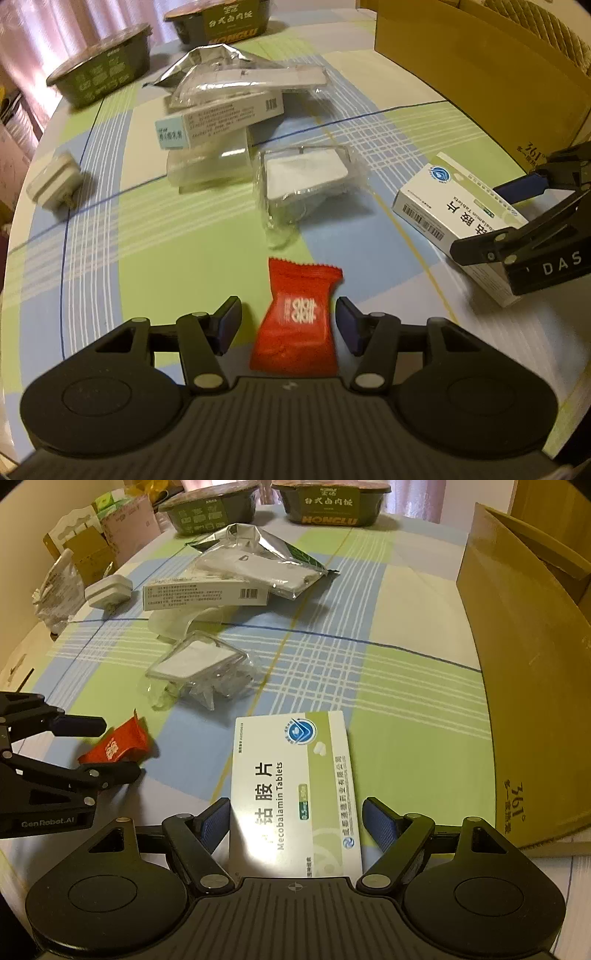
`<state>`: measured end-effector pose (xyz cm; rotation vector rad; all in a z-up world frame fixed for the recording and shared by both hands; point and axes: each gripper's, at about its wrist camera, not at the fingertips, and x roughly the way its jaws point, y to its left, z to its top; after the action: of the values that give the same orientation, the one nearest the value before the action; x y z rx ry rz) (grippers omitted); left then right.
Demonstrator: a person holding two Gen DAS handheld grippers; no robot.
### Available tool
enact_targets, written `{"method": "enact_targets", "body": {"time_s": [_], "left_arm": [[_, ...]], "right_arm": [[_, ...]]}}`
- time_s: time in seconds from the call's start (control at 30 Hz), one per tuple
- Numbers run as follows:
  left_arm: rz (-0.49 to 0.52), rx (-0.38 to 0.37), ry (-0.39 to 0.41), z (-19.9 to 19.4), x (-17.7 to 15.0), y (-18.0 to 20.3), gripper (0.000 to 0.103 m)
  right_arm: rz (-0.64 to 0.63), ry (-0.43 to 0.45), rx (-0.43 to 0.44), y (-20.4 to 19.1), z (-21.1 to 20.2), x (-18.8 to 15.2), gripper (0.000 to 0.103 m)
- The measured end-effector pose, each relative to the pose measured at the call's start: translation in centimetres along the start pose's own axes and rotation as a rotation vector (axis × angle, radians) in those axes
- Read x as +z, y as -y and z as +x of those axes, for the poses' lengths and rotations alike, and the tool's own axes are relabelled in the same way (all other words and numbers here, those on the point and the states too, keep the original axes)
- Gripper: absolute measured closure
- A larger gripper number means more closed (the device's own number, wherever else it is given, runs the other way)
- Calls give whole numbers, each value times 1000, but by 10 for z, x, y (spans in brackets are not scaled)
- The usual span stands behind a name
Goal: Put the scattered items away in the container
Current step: 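Grasp the white Mecobalamin box with the right tool while the left tool grasps the red candy packet, then carry both items into the cardboard box and open both tools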
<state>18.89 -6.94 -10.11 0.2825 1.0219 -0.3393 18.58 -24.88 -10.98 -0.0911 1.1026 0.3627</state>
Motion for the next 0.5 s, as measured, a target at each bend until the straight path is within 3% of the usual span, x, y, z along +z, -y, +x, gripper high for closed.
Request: {"method": "enact_targets", "body": {"time_s": [0.13, 0.33, 0.37, 0.5], "left_arm": [[24, 0, -6, 2, 5, 0, 53], [31, -27, -36, -1, 3, 2, 70], [24, -33, -45, -2, 2, 1, 72], [19, -42, -58, -10, -3, 2, 78]], "right_arm": [[6, 1, 6, 2, 3, 1, 20], [21, 2, 15, 0, 4, -4, 21], [27, 4, 13, 0, 4, -5, 30], [67, 14, 25, 1, -5, -10, 30]]}}
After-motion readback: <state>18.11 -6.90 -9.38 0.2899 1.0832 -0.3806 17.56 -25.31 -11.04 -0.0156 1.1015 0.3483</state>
